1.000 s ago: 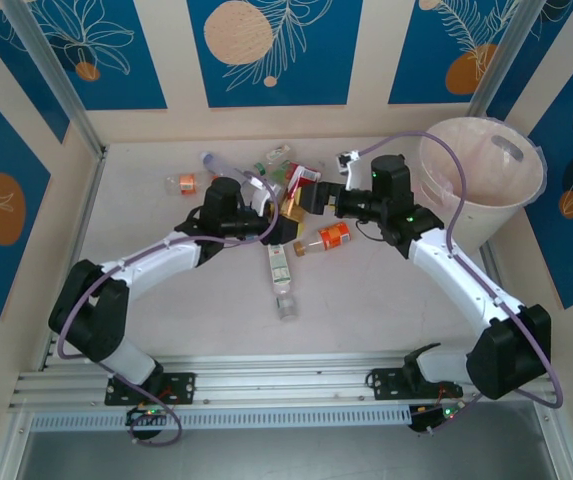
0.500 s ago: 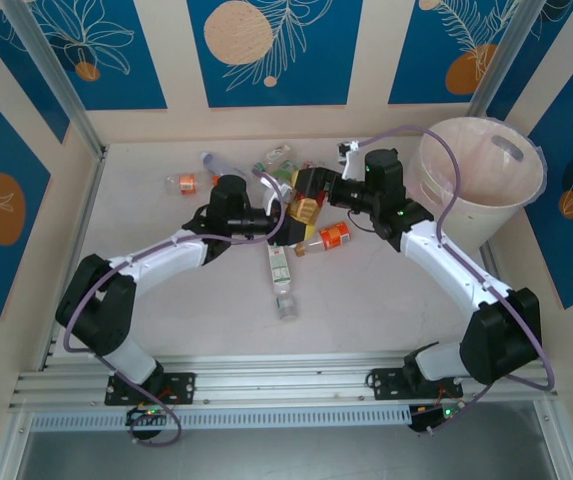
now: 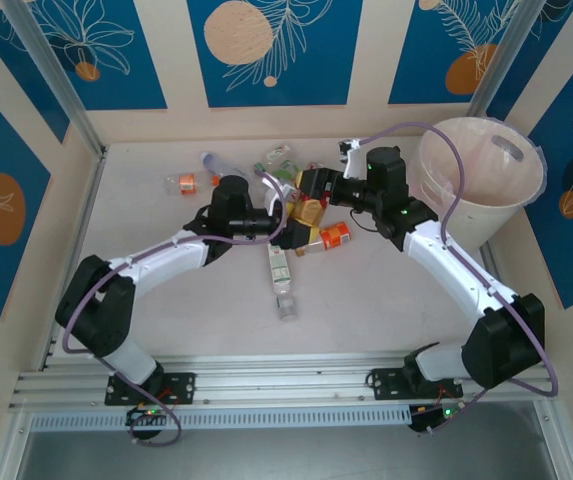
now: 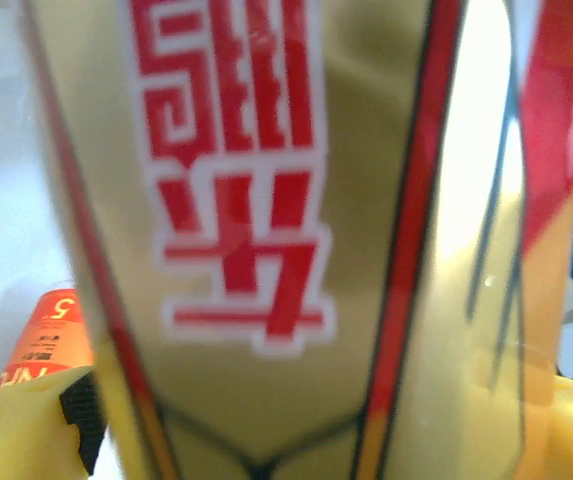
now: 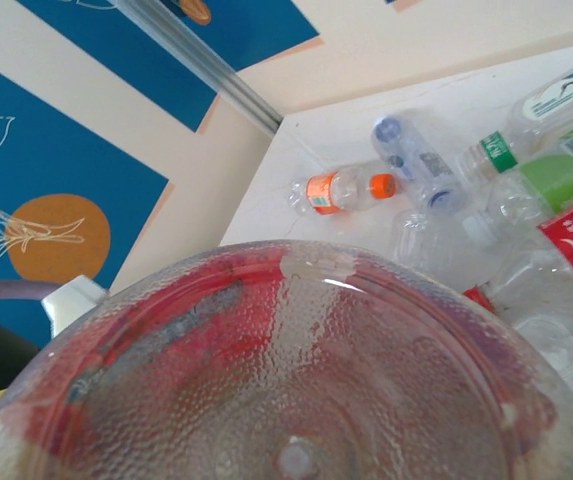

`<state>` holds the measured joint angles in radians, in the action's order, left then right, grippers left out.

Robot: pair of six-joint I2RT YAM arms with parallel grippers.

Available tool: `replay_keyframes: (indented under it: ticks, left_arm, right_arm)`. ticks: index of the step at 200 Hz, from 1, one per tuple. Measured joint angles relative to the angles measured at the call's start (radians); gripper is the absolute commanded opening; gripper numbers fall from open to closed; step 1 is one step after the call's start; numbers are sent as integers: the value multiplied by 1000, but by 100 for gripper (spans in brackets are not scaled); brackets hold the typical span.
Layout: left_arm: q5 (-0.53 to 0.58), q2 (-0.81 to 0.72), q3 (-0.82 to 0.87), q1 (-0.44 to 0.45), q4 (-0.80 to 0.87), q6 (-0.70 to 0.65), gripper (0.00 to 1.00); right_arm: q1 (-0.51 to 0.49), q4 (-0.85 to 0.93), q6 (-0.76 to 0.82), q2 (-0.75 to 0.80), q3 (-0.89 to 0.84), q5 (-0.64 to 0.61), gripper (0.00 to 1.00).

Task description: Put the plastic bottles in the bin

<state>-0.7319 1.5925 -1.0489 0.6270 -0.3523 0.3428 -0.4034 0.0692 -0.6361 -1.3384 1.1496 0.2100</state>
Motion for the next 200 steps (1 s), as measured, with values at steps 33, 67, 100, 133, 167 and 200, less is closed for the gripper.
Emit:
replay_keyframes:
  ticks: [33,67,100,133,167,200]
  left_arm:
    - [98,-72,55,0,-4,-11,100]
    - [287,-145,117,-1,-15,-10,100]
    - [447,-164,183,-15,-49,7,100]
    - [549,-164,208,-21,-52,27,100]
    - [601,-164,208,-24,-55,45,100]
    - [629,-164,208,-25,-55,45,100]
  right_arm:
    - [21,34,24,49,-1,-48,52]
    - [38,109,92,124,2,-160,52]
    - [53,203,181,189,46,-292,51]
    - [59,243,277,233,115,-421,51]
    - [61,247,399,251,178,-571,51]
    - [95,228,536,251,238,-727,50]
